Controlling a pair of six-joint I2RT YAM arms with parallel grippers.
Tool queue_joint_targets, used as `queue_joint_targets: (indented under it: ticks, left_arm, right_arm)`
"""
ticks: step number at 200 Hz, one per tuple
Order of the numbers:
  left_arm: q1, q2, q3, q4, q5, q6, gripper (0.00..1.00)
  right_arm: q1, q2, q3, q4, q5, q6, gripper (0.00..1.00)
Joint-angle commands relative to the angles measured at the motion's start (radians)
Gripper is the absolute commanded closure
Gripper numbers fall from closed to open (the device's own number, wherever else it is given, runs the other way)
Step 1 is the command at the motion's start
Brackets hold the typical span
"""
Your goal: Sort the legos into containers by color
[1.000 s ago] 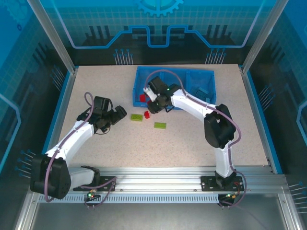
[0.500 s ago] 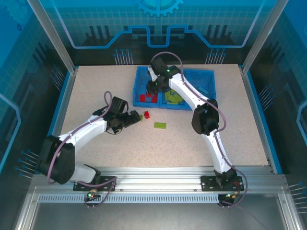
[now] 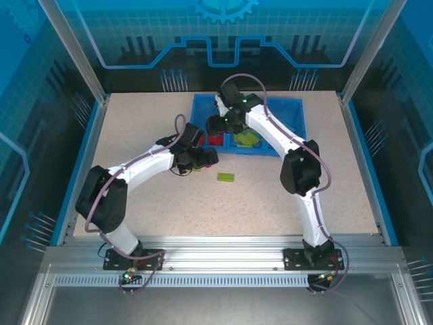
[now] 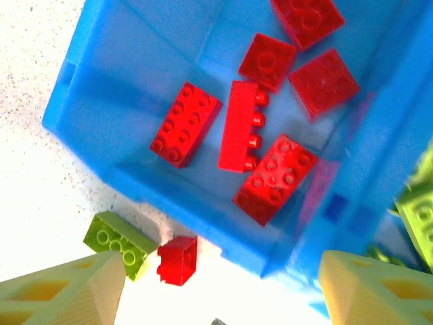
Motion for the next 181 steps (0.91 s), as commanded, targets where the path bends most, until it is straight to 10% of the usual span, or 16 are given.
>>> queue_joint_targets:
  ticks: [1,181]
  left_arm:
    - [-0.024,0.047,0.075,-0.063,-0.029,0.028,0.06]
    - [-0.066,0.409,0.427,-0.295,-0.184,0.059,0.31]
  right_arm:
    - [-0.032,-0.117,-0.089,0.047,-0.013,0.043,0.23]
    - [-0.238,-0.495,-0.553,0.149,-0.022,0.064,0.22]
